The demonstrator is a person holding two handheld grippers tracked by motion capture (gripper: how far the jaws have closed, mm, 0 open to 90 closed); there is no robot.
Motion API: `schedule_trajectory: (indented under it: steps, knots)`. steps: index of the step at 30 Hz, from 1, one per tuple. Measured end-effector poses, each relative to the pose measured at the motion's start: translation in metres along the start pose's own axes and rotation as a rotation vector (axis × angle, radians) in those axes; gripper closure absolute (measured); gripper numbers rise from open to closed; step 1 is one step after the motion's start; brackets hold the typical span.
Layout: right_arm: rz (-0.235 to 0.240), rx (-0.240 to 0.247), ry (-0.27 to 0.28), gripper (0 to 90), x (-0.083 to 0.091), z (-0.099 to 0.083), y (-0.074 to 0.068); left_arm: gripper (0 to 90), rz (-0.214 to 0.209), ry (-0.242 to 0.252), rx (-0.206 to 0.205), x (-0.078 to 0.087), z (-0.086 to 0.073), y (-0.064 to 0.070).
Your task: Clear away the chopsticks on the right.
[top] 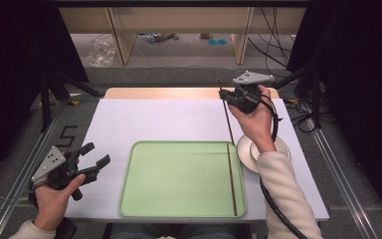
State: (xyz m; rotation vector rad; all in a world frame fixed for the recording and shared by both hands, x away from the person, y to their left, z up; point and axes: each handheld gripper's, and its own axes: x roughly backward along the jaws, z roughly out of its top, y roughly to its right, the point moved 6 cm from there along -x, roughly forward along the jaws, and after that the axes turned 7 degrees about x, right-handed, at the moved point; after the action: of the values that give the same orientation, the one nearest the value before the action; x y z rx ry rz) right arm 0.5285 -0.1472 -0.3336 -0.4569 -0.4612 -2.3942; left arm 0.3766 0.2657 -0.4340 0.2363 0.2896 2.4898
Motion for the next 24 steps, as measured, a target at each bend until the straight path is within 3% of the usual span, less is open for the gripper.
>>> schedule_trajectory:
  steps: [4, 7, 17, 24]
  knots:
    - [-0.009, -0.029, 0.011, 87.9, 0.002, 0.001, 0.0, 21.9, 0.0, 0.0, 0.0, 0.0, 0.0, 0.0]
    - [-0.013, -0.09, -0.006, 87.9, 0.003, 0.001, -0.001, 21.9, 0.0, -0.001, 0.001, 0.0, 0.0, 0.0]
    - [-0.017, -0.245, -0.103, 87.9, 0.006, -0.005, -0.005, 21.9, -0.001, -0.001, 0.001, 0.0, 0.0, 0.0]
    - [-0.039, -0.31, -0.182, 87.9, 0.005, -0.014, -0.006, 21.9, -0.001, -0.002, 0.001, 0.0, 0.0, 0.0]
